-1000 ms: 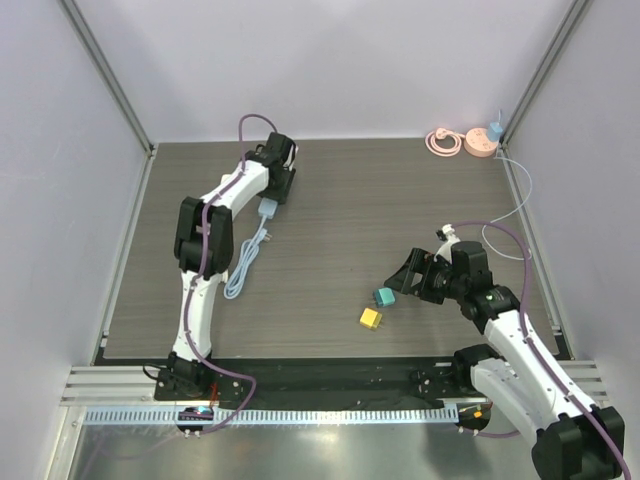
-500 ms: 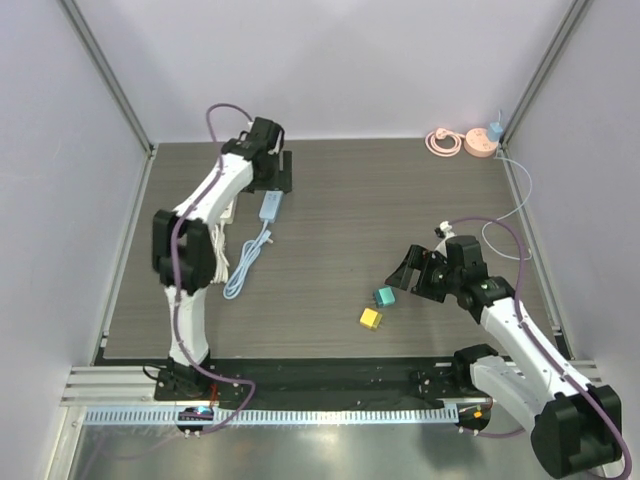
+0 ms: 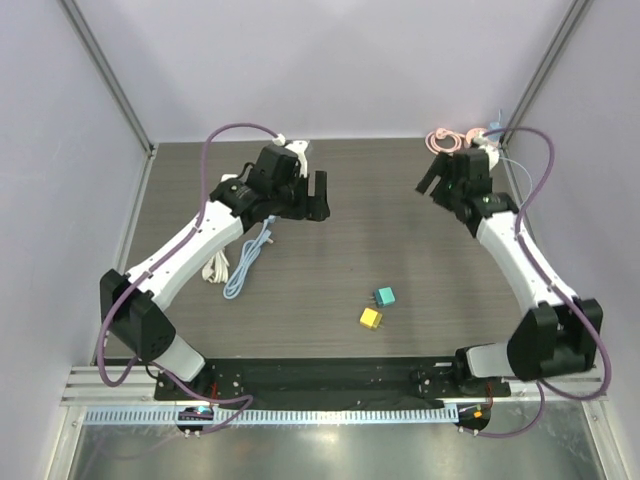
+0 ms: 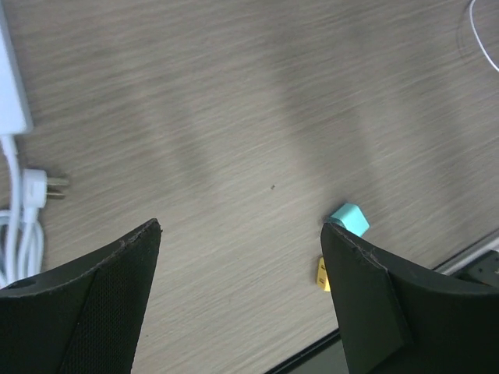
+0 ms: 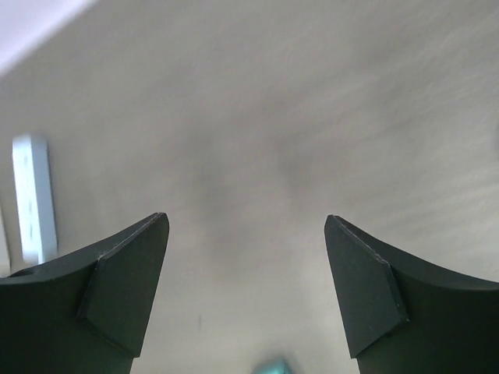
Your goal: Pull the plug off the socket
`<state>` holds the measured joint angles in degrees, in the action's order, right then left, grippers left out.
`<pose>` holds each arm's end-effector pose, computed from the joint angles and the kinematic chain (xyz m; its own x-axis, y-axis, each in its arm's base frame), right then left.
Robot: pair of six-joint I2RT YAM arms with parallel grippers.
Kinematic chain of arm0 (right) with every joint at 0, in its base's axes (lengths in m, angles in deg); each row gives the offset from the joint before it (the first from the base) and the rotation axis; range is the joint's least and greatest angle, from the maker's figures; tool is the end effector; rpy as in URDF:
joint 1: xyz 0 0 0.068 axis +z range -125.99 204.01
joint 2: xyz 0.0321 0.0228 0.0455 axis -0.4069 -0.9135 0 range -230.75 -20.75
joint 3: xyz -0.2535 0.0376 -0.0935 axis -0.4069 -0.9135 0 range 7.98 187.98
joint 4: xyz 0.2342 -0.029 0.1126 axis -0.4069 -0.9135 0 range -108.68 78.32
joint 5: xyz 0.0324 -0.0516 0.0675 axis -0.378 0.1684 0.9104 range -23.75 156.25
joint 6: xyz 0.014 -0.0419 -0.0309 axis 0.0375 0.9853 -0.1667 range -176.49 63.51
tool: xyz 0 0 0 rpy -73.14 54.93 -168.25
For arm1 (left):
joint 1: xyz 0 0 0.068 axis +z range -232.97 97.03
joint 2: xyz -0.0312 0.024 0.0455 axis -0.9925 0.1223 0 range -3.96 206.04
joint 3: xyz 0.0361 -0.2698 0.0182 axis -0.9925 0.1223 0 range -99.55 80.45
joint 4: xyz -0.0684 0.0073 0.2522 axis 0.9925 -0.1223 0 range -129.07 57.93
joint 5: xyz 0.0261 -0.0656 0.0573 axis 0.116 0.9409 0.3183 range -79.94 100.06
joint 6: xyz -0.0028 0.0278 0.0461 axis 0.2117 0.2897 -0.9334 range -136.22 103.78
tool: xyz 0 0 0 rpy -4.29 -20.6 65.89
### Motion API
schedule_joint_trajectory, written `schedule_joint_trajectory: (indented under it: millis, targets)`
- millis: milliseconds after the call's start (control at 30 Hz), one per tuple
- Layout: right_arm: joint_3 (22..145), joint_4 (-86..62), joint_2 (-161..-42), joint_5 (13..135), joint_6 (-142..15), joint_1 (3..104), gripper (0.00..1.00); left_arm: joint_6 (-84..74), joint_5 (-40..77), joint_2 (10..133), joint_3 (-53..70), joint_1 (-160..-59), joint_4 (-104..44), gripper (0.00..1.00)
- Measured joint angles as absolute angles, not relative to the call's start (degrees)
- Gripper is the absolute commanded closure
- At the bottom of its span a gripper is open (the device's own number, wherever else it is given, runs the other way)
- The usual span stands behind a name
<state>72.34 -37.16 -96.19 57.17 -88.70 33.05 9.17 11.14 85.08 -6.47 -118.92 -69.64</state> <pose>0.2906 0.0405 0.3157 -0.5138 0.4513 -0.7296 0.2882 0.8918 0.3486 0.2804 -0.2042 0.3583 -0.7238 -0.0047 -0.6900 0.3192 0.8843 -0.3409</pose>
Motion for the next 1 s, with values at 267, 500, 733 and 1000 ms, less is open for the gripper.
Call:
schedule_joint_trajectory:
  millis: [267,500,733,1000]
  targets:
    - [92.1,-31.9,-121.5,53.3,-88.4,20.1,0.12,12.7,17.2,84.8,-4.4,-119.3,-68.3,0.17]
    - [112.4,-28.2,-146.4,56.7,-90.3,13.6,0.14,13.4,18.1,83.3,-4.4,-119.4,-67.5,0.16]
    - [126.2,-24.1,-163.4,57.4,-94.7,14.1,0.27,13.4,18.6,83.2,-4.4,-119.1,-67.5,0.16]
    - [138.7,-21.4,-172.6,57.4,-98.9,14.6,0.36,14.9,23.4,85.7,-4.4,-116.0,-67.4,0.18]
